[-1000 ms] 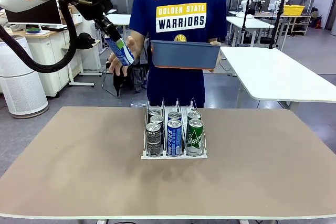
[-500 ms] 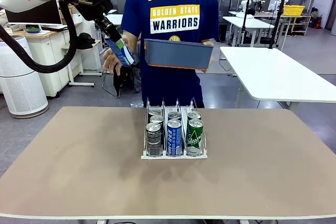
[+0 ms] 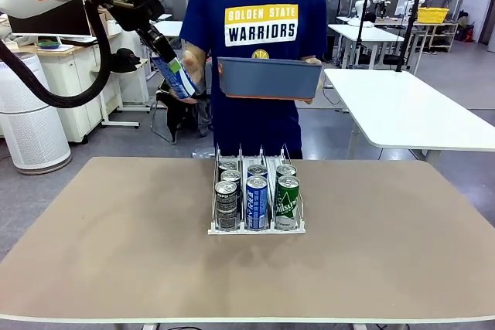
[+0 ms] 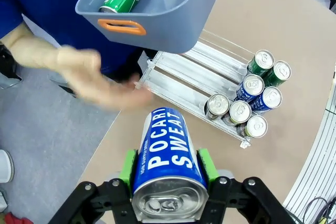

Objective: Fill the beverage cans into the dispenser.
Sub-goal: Place the picked Ionic drink in the line of the Automatic Can Dispenser with the same cans.

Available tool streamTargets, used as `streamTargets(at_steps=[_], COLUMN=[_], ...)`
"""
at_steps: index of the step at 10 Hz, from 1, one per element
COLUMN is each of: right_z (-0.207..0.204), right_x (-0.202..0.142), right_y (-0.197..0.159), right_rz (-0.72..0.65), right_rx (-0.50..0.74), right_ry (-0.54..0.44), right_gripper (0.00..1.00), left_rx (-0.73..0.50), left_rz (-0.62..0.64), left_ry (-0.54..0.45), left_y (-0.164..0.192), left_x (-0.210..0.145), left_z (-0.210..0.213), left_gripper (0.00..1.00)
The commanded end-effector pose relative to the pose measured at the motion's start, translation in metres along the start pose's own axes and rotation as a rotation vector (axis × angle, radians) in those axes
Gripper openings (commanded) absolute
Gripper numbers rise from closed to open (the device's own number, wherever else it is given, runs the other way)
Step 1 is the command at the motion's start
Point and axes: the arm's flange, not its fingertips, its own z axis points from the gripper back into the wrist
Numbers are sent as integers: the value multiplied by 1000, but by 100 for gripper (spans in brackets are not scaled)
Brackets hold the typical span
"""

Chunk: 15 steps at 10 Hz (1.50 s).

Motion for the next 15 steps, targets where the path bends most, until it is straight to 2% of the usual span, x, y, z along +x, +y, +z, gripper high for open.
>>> streamTargets(at_steps=[1,3,4,6,8,10,11,13,15], right_z=[-1,-1,-1,-1,-1,-1,-1,-1,-1], right_x=[0,0,0,0,0,0,0,0,0], right_y=[1,1,1,1,1,1,1,1,1], right_rz=[0,0,0,0,0,0,0,0,0], right_rx=[9,9,9,9,9,9,9,9,9], right_ry=[1,1,1,1,1,1,1,1,1], right_gripper=[100,100,100,100,100,100,100,100,100], left_rx=[17,-3,-40,-18,-29,-115,-94,-166,-127], left_rz=[10,13,68,179,171,146,117,71,112], left_ry=[-12,-29,-48,-47,-40,-34,3,14,25], left_y=[-3,-7,-24,-58,-94,-130,-143,-140,-150], left_x=[-1,1,12,26,34,39,41,40,47], left_z=[3,9,11,6,-3,-14,-24,-26,-30], left_gripper=[58,58,58,58,58,58,58,58,58])
